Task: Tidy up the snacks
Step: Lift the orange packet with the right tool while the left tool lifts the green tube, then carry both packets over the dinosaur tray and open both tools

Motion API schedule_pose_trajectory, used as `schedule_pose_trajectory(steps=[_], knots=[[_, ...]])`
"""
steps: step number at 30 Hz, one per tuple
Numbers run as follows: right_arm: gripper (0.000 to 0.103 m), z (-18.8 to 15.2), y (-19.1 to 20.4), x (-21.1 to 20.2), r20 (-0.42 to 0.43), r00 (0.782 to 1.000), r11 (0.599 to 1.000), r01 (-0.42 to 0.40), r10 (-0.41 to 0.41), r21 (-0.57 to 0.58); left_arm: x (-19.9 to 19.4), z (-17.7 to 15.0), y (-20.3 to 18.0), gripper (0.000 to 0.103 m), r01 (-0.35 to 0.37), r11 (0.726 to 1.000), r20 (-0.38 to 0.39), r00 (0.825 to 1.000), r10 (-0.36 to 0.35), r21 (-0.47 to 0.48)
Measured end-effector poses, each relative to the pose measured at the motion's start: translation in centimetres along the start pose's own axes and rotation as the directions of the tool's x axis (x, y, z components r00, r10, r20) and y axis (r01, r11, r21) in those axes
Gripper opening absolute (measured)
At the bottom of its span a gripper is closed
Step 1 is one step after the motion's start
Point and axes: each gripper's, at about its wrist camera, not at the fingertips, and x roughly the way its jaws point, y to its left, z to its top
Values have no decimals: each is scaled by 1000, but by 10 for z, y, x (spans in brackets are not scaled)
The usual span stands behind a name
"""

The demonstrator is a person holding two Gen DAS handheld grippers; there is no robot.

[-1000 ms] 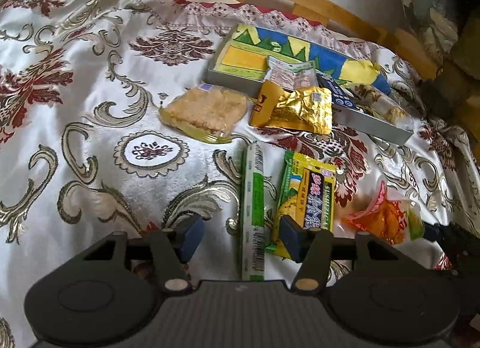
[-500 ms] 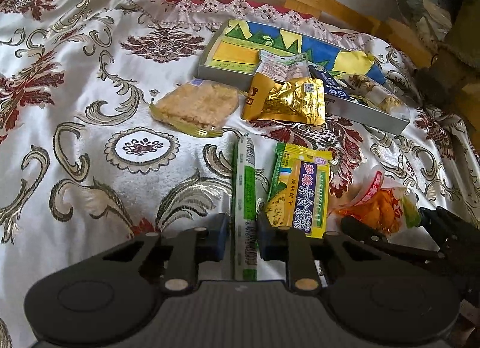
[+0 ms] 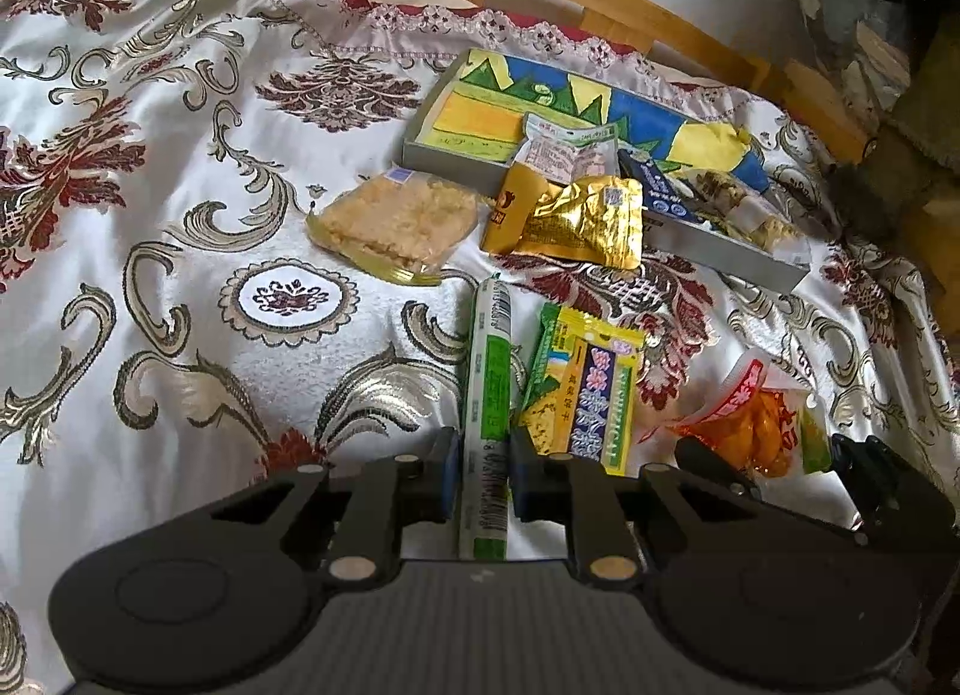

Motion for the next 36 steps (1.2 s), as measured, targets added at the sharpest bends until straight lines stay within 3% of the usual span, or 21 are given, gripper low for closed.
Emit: schedule_pose_trajectory(steps=[6,10,15,25,31,36], knots=[[72,1,1,-6,36,999,1000,11,-11,-2,-8,3,-6,18,31,1000,22,999,-31,-5],[72,2,1,-6,39,999,1000,11,-11,0,-3,-1,-14,18,5,999,3,1000,-5,38],[72,2,2,-5,45,999,1000,10,-10,3,-4,-3,-11,18,41,999,2,999,-41,-16],[72,3,2,-9,64,998,1000,17,-18,7,-24,8,-17,18,104,993,84,991,-99,-50],[72,22,-7,-11,110,994,999,14,-17,30,-18,36,-23,18,109,991,115,988,-100,-80],[72,58,-28,12,177,983,999,34,-40,37,2,80,-36,18,93,995,170,982,-84,-42]])
